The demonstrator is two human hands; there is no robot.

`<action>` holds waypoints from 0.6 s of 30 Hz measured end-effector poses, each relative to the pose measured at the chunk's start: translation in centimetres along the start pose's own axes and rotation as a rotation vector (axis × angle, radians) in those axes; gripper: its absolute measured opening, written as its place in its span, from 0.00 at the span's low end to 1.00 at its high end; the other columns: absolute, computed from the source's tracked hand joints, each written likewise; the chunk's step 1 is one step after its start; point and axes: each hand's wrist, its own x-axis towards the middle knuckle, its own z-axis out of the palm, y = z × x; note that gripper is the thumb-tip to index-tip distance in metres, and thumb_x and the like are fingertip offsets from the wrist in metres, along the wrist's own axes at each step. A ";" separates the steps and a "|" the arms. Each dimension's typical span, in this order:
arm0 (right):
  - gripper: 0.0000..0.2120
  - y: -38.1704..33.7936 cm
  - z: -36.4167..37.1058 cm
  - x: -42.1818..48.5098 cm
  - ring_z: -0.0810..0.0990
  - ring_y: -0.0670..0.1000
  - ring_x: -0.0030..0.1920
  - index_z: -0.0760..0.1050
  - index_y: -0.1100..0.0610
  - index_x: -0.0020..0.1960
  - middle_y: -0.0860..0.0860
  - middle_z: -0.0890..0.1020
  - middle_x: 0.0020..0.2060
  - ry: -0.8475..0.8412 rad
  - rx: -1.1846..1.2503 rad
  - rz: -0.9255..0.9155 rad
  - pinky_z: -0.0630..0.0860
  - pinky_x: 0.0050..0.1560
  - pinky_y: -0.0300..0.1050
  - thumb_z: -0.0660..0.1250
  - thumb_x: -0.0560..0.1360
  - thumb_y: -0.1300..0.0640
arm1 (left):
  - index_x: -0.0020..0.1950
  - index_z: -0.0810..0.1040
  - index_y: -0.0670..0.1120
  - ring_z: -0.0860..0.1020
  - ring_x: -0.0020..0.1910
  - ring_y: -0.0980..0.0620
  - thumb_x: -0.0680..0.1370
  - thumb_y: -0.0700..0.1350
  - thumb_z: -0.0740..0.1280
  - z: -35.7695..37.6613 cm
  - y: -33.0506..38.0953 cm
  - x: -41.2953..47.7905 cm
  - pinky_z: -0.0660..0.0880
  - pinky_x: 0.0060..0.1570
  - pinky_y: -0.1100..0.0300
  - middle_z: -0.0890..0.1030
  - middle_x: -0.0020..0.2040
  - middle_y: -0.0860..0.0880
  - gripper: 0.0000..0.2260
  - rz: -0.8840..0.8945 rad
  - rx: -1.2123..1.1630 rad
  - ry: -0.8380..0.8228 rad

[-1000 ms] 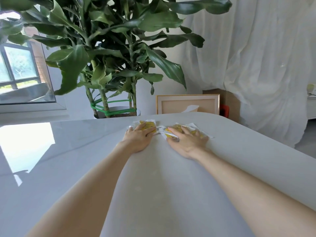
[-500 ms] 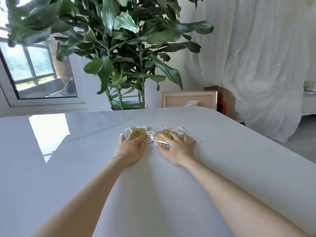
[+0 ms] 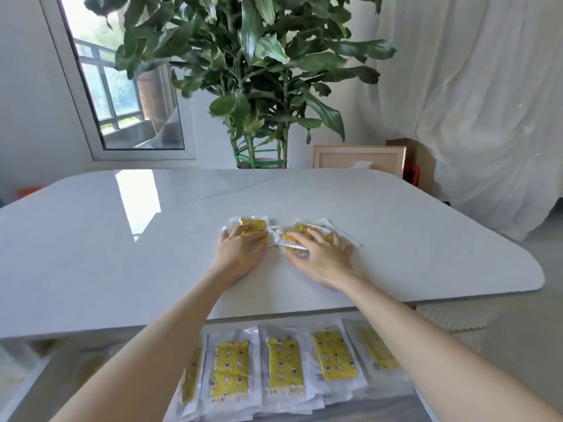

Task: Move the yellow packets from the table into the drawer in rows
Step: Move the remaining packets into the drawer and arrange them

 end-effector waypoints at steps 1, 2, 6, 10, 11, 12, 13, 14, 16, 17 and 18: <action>0.29 -0.2 0.0 -0.6 0.45 0.63 0.77 0.56 0.28 0.70 0.41 0.52 0.77 -0.014 0.039 -0.001 0.44 0.72 0.69 0.47 0.70 0.25 | 0.66 0.75 0.58 0.62 0.73 0.54 0.80 0.54 0.58 -0.3 -0.1 -0.8 0.49 0.74 0.56 0.64 0.74 0.52 0.15 0.002 -0.012 0.005; 0.30 -0.5 0.0 -1.3 0.46 0.62 0.77 0.59 0.29 0.69 0.41 0.54 0.77 -0.021 0.074 -0.007 0.44 0.72 0.69 0.45 0.69 0.24 | 0.65 0.75 0.57 0.62 0.72 0.55 0.80 0.53 0.59 -0.6 -0.1 -1.6 0.49 0.74 0.57 0.65 0.74 0.52 0.15 -0.004 -0.030 0.006; 0.29 -1.5 -0.8 -2.8 0.58 0.57 0.75 0.69 0.38 0.62 0.45 0.66 0.73 0.001 0.215 -0.035 0.46 0.73 0.64 0.40 0.72 0.29 | 0.62 0.79 0.55 0.64 0.71 0.56 0.79 0.52 0.61 -1.9 0.0 -3.9 0.52 0.73 0.58 0.69 0.71 0.51 0.13 -0.020 -0.100 0.032; 0.16 -2.3 -2.1 -3.0 0.72 0.58 0.64 0.71 0.51 0.54 0.55 0.76 0.62 0.013 0.231 0.036 0.66 0.64 0.51 0.50 0.81 0.43 | 0.54 0.84 0.50 0.71 0.66 0.52 0.75 0.50 0.67 -2.5 -0.5 -4.6 0.63 0.69 0.56 0.75 0.66 0.51 0.10 -0.099 -0.301 0.104; 0.14 -2.5 -2.2 -2.7 0.75 0.57 0.60 0.72 0.51 0.51 0.54 0.78 0.59 0.057 0.244 0.066 0.70 0.59 0.49 0.53 0.80 0.43 | 0.52 0.84 0.50 0.71 0.66 0.50 0.74 0.50 0.69 -2.6 -0.7 -4.6 0.64 0.68 0.55 0.74 0.67 0.50 0.10 -0.141 -0.371 0.162; 0.13 -2.6 -2.4 -2.3 0.75 0.57 0.59 0.72 0.51 0.50 0.53 0.79 0.57 0.111 0.251 0.100 0.71 0.56 0.48 0.57 0.78 0.43 | 0.53 0.84 0.51 0.68 0.68 0.48 0.74 0.50 0.70 -2.6 -0.9 -4.6 0.63 0.69 0.55 0.73 0.67 0.50 0.10 -0.177 -0.422 0.228; 0.13 -2.6 -2.4 -2.0 0.74 0.57 0.59 0.73 0.51 0.51 0.53 0.78 0.57 0.156 0.247 0.143 0.71 0.56 0.48 0.59 0.76 0.42 | 0.55 0.83 0.51 0.65 0.70 0.47 0.73 0.51 0.70 -2.7 -1.1 -4.6 0.61 0.69 0.56 0.71 0.68 0.49 0.12 -0.210 -0.442 0.280; 0.16 -2.7 -2.4 -1.7 0.71 0.58 0.62 0.73 0.51 0.54 0.54 0.76 0.59 0.183 0.231 0.191 0.70 0.57 0.49 0.61 0.75 0.41 | 0.59 0.80 0.52 0.61 0.71 0.47 0.73 0.52 0.69 -2.7 -1.3 -4.6 0.61 0.68 0.56 0.69 0.68 0.49 0.15 -0.247 -0.441 0.308; 0.27 -2.8 -2.3 -1.3 0.65 0.59 0.66 0.68 0.53 0.62 0.56 0.72 0.63 0.185 0.160 0.300 0.66 0.61 0.51 0.63 0.71 0.36 | 0.67 0.74 0.53 0.59 0.71 0.46 0.73 0.57 0.68 -2.6 -1.7 -4.2 0.64 0.65 0.55 0.70 0.68 0.47 0.23 -0.318 -0.392 0.289; 0.34 -2.9 -2.3 -1.2 0.63 0.60 0.68 0.66 0.54 0.66 0.57 0.69 0.65 0.166 0.113 0.352 0.64 0.63 0.53 0.63 0.69 0.32 | 0.69 0.71 0.53 0.59 0.70 0.45 0.72 0.59 0.68 -2.6 -1.8 -3.9 0.64 0.65 0.53 0.71 0.67 0.47 0.27 -0.344 -0.347 0.261; 0.40 -3.1 -2.2 -1.0 0.62 0.60 0.69 0.63 0.55 0.69 0.58 0.67 0.67 0.144 0.083 0.396 0.62 0.65 0.54 0.64 0.67 0.30 | 0.70 0.70 0.52 0.60 0.70 0.45 0.71 0.62 0.67 -2.5 -1.9 -3.7 0.64 0.65 0.52 0.72 0.66 0.46 0.30 -0.360 -0.298 0.228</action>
